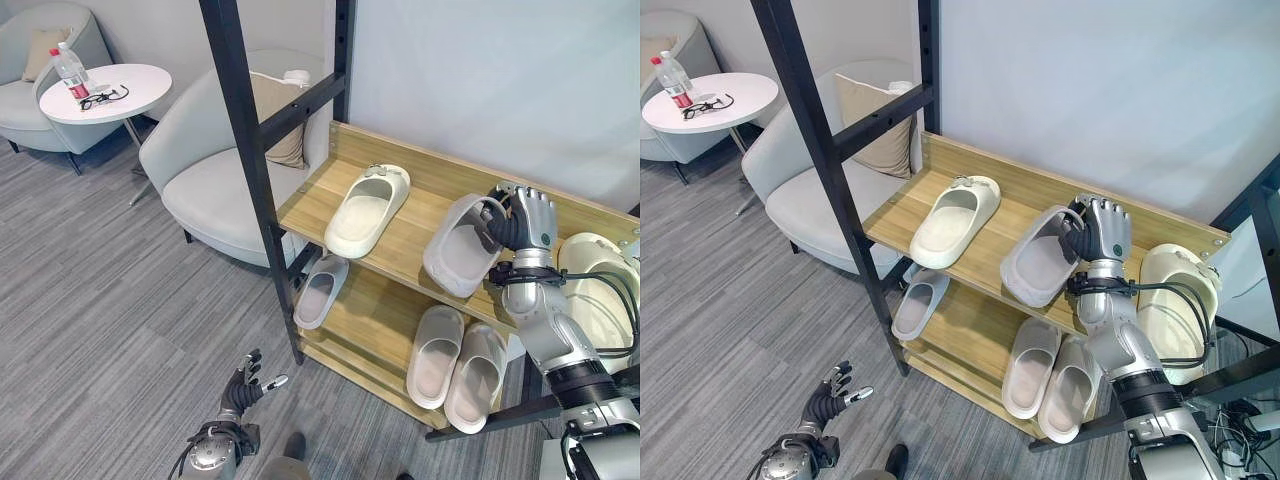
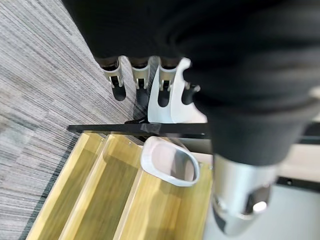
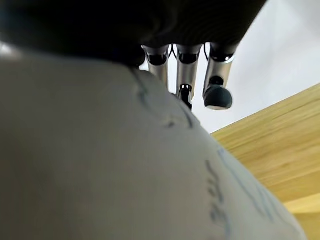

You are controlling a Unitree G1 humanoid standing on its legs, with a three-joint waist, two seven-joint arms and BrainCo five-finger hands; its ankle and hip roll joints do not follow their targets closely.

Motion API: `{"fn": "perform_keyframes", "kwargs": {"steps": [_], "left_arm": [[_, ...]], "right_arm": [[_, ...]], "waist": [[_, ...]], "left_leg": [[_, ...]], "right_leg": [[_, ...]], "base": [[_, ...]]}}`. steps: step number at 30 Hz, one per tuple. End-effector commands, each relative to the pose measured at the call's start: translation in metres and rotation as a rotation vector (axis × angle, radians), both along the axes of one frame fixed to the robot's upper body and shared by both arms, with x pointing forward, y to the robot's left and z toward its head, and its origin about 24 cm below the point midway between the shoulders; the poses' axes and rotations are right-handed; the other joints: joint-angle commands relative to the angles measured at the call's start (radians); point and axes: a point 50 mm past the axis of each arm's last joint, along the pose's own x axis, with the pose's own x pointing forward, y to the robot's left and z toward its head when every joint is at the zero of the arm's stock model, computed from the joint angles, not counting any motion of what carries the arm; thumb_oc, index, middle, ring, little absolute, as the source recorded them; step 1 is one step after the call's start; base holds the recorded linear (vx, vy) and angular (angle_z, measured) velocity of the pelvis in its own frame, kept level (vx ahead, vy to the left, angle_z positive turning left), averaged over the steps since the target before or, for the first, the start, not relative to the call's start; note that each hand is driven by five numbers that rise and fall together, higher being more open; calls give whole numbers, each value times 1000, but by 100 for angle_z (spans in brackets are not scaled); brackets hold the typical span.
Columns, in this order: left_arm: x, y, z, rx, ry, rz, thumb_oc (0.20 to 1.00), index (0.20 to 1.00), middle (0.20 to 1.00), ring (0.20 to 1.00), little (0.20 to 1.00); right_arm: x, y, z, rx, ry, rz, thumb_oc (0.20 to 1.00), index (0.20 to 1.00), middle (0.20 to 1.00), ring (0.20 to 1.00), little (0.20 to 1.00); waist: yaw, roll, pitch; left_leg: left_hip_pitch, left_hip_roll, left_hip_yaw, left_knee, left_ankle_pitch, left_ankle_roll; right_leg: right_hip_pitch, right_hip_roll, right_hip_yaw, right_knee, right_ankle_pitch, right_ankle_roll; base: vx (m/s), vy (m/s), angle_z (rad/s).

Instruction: Arrange the slippers neatly on the shoe rack.

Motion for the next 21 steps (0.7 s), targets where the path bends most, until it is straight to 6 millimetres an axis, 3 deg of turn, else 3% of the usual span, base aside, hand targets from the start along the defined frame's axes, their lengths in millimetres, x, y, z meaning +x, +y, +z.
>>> {"fn": "perform_keyframes", "kwargs": {"steps": [1,4,5,9,11,17,21], "left_arm": [[28,1,22,-6,-132,11,1000,1000,1000,1000,1000],[25,1,20,5,-125,41,1000,1000,1000,1000,1000],[19,2,19,-5,-117,69,1000,1000,1000,1000,1000],[14,7,16,-27,-96,118,1000,1000,1000,1000,1000],[8,11,13,-48,-80,158,1000,1000,1000,1000,1000],[3,14,10,-61,-74,187,1000,1000,1000,1000,1000],[3,17,9,-68,-78,209,1000,1000,1000,1000,1000]], "right_arm": [[-16,-1,33,61,-190,34,200,200,200,200,200],[-50,23,47,221,-375,193,200,200,200,200,200],[-76,44,54,545,-459,488,200,200,200,200,200],[-83,60,52,888,-438,774,200,200,200,200,200],[-88,79,48,1149,-372,1043,200,200,200,200,200],[-86,107,38,1361,-205,1293,200,200,200,200,200],[-84,139,21,1490,9,1447,200,200,200,200,200]], "waist": [[-17,11,-12],[-41,18,-15],[-66,25,-16],[-73,29,-16],[-69,34,-18],[-55,37,-22],[-33,38,-18]], "left_leg": [[30,-5,27,-7,-92,15],[33,0,34,-7,-91,15],[36,8,45,-7,-88,12],[39,13,50,-7,-86,8],[41,17,50,-7,-83,3],[41,21,44,-7,-77,-5],[37,22,33,-7,-69,-12]], "right_leg": [[73,-11,48,14,-104,35],[71,-8,58,15,-109,32],[71,-5,63,16,-113,30],[73,-5,62,15,-114,29],[80,-8,50,17,-118,26],[91,-11,29,25,-123,24],[94,-13,13,31,-123,20]], "base": [[0,0,0],[-19,-26,-8],[-51,-54,-25],[-33,-30,-16],[-29,-23,0],[-12,-14,5],[-18,-19,13]]}}
